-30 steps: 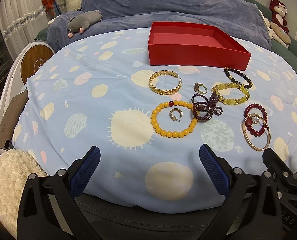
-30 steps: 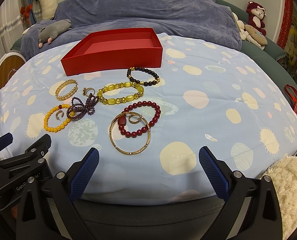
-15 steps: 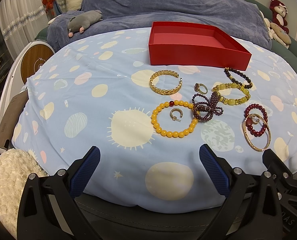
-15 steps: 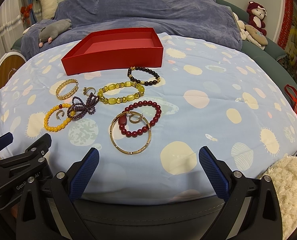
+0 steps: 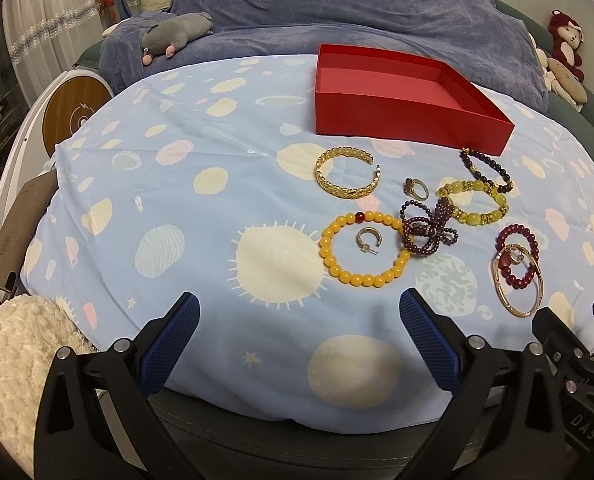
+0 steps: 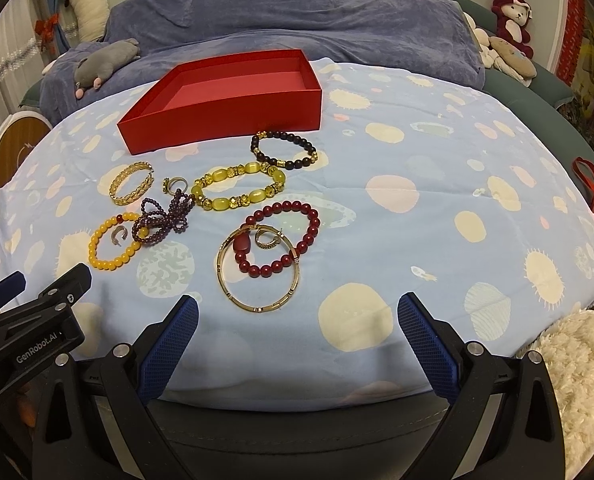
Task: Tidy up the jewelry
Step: 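Grasp the twisted gold bangle with the left tool while the right tool grasps the thin gold bangle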
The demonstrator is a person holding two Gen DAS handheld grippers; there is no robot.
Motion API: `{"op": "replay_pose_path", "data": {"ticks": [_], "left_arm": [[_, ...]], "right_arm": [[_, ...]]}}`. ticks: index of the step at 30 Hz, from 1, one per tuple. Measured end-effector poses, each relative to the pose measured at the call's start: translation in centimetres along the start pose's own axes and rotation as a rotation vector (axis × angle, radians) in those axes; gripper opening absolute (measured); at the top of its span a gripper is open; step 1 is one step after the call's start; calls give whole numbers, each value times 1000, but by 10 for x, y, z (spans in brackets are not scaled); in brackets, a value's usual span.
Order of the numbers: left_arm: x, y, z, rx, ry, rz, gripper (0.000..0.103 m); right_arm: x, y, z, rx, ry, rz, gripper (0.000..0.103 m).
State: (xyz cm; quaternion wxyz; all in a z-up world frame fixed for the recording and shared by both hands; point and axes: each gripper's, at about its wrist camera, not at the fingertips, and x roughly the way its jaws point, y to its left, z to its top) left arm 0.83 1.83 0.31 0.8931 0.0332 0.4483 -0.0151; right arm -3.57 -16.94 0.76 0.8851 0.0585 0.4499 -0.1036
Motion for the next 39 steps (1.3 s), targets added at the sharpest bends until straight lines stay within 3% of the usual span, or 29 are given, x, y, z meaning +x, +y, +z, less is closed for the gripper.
{"op": "replay_pose_path", "data": {"ticks": [18,25,32,39], "left_arm": [[15,3,25,-32,32,-23,96],[40,-12,54,-7,41,-35,96],[74,-29,75,47,49,4,95],[91,-32,82,36,62,-36,77]], "right_arm": [[2,-3,19,-15,4,16,96],[10,-13,32,-11,-6,-2,96],[17,-17,32,9,16,10,96],[21,-15,32,5,22,25,96]]}}
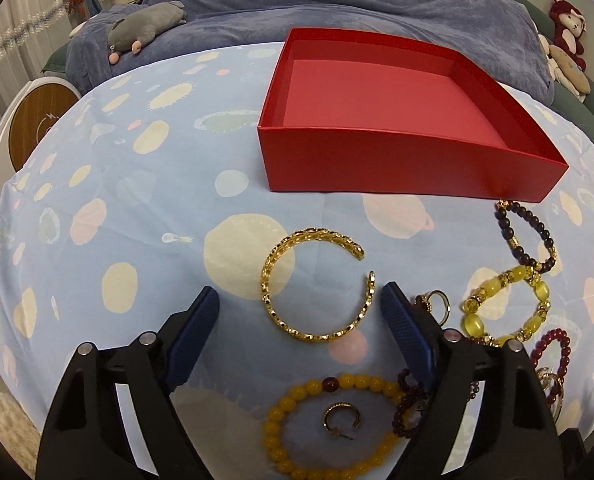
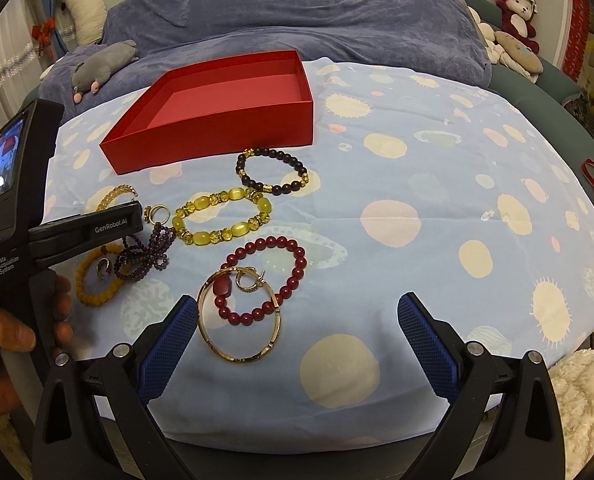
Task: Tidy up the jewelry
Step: 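Grasp the twisted gold bangle with the left tool while the right tool grasps the thin gold bangle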
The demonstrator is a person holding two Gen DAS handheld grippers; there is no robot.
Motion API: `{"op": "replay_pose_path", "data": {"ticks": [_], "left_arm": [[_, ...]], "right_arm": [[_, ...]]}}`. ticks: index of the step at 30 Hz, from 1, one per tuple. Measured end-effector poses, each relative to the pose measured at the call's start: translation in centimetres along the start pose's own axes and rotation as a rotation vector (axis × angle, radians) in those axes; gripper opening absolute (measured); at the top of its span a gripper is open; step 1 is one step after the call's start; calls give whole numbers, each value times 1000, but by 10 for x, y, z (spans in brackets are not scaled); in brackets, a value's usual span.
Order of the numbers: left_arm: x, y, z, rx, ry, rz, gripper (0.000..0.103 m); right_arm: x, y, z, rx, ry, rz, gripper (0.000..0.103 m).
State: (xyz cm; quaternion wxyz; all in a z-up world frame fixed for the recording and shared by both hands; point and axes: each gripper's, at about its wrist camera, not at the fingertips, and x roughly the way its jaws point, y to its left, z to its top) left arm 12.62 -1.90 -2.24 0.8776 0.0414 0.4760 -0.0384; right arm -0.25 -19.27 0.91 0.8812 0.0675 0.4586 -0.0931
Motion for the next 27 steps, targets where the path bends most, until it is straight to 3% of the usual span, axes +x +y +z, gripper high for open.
{"op": "replay_pose_path", "data": {"ticks": [4,16,23,27], "left_arm": [[-2,-6,3,21,-27,-25,54],[-28,11,-4,-39,-53,-40,53],[-52,27,-35,-56,-33,-37,53],[-58,32,-48,-45,-31,-26,53]], "right_arm": [[2,0,0,6,8,1,96],[-1,4,-4,-12,14,17,96],[6,25,-1,-67,33,45,95],[17,36,-1,-91,65,47,89]]}}
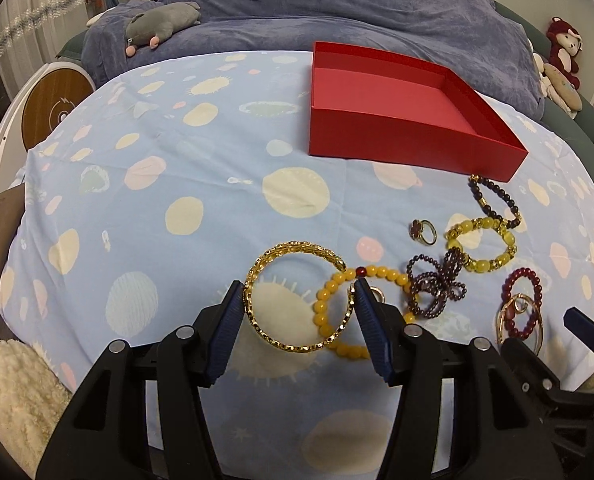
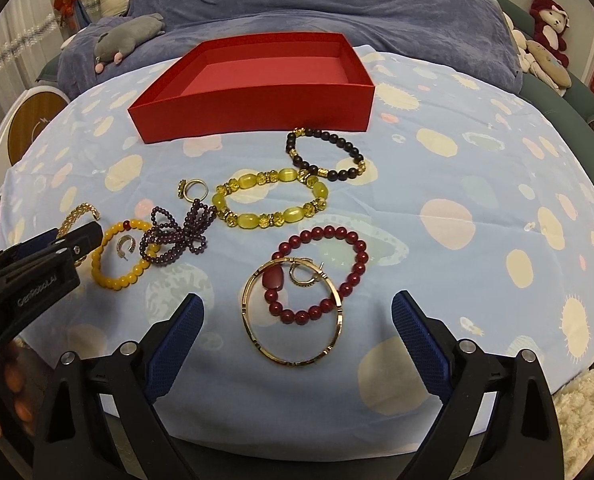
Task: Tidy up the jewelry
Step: 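Grasp the twisted gold bangle with the left tool while the right tool grasps the thin gold bangle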
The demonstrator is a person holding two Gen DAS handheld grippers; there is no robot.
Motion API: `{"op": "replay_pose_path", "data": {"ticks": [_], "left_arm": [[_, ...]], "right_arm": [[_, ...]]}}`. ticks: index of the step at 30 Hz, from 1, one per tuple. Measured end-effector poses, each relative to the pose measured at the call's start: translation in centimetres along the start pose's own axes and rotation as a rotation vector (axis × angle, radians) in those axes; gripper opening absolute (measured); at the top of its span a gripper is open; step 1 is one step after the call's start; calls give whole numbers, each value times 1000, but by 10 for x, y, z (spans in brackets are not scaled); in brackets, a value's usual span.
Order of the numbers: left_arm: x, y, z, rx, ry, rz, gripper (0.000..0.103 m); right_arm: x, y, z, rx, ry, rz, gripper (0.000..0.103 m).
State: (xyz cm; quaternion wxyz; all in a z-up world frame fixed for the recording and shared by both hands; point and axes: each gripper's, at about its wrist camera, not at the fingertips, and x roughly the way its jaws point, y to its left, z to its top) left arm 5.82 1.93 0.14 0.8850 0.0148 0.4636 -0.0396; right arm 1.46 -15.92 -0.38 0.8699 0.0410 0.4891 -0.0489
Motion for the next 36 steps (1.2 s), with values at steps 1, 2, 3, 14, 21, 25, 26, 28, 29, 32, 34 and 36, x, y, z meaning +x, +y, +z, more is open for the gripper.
{"op": "replay_pose_path", "data": {"ticks": [1,2,3,14,21,25,26,28,29,32,34,36], "left_arm": [[-1,1,-1,-2,1,-1,53],[-2,2,-1,-10,0,-7,53],[-3,3,-1,-16,-2,-11,53],[-2,-1,-10,-8,12,-28,53],[-5,-8,-14,20,9,-31,53],[-11,-9,-14,27,-1,-37,53],[-13,-10,-14,28,-3,-39,53],[-17,-11,-12,29,-7,-46,53],[-19,-11,-11,30,-9,-51,53],[-26,-14,-2,36,-22,-63,53],[-30,-16,10,31,-30,-80,53],[-33,-19,27,37,-49,-87,53]], "right_arm": [[3,1,0,3,8,6,86],[6,1,0,5,16,6,84],[9,2,0,5,25,-1,82],[15,6,-1,-11,40,-9,59],[9,2,-5,-9,43,18,54],[0,-5,-7,23,39,48,54],[-4,-7,-7,30,33,53,54],[-11,-10,-5,42,19,63,54],[-15,-11,-3,48,13,69,54],[-28,-13,7,54,-16,81,54],[-35,-14,17,54,-31,89,54],[-39,-15,32,44,-48,93,54]]}}
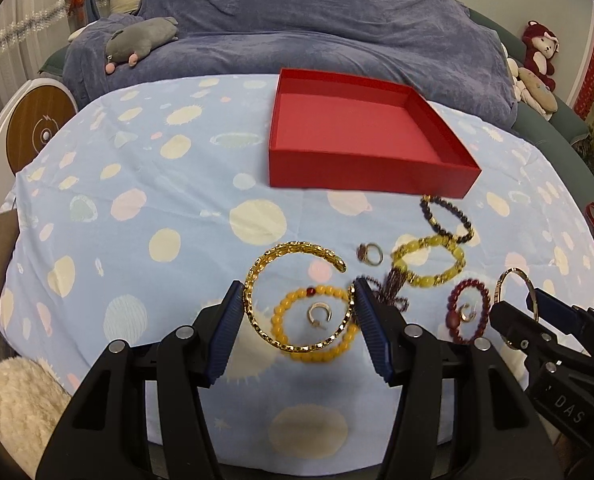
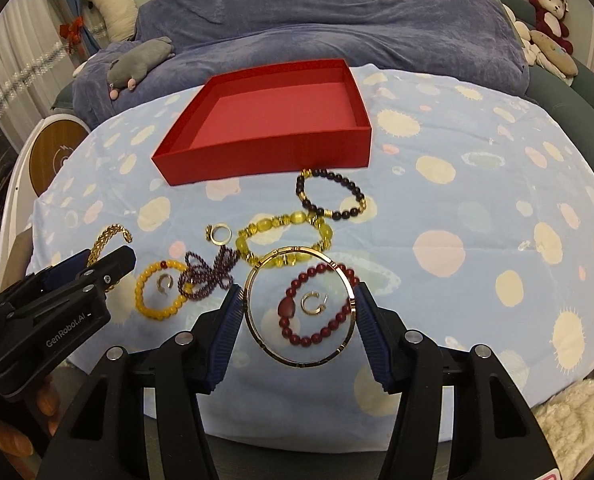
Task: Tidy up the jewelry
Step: 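Carry both bangles into the red box and open both tools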
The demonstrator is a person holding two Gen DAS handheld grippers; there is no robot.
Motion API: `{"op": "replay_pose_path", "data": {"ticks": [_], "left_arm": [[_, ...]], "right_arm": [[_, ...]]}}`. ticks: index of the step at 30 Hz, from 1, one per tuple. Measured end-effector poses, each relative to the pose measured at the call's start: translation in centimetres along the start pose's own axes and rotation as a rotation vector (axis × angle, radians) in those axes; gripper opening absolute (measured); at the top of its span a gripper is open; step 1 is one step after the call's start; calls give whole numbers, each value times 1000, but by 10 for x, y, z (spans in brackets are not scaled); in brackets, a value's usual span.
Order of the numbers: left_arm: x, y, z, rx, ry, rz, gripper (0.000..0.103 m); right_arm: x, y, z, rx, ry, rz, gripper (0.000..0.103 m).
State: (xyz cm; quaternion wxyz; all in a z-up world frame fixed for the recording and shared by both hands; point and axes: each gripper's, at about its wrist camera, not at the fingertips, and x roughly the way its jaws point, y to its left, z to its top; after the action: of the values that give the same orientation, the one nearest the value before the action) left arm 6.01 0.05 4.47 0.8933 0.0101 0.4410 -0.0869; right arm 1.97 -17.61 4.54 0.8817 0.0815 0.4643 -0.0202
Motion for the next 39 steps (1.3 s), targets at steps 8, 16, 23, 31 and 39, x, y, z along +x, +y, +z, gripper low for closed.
{"op": "replay_pose_path", "data": {"ticks": [8,16,23,31,39], "left_arm": [[26,-9,104,12,-64,-30,53],[101,-24,194,66,-71,-4,53],[173,-28,231,91,-13,24,53],[209,-26,241,112,29,45,55],[179,-27,248,104,-41,55,76]], "right_arm": [[17,-10,104,-16,-69,35,54],[87,-17,209,-28,-68,34,54],[155,-18,251,-57,-9,4,54],[191,-18,263,-58,28,-1,60],[154,-25,260,-13,-49,6,70]]}}
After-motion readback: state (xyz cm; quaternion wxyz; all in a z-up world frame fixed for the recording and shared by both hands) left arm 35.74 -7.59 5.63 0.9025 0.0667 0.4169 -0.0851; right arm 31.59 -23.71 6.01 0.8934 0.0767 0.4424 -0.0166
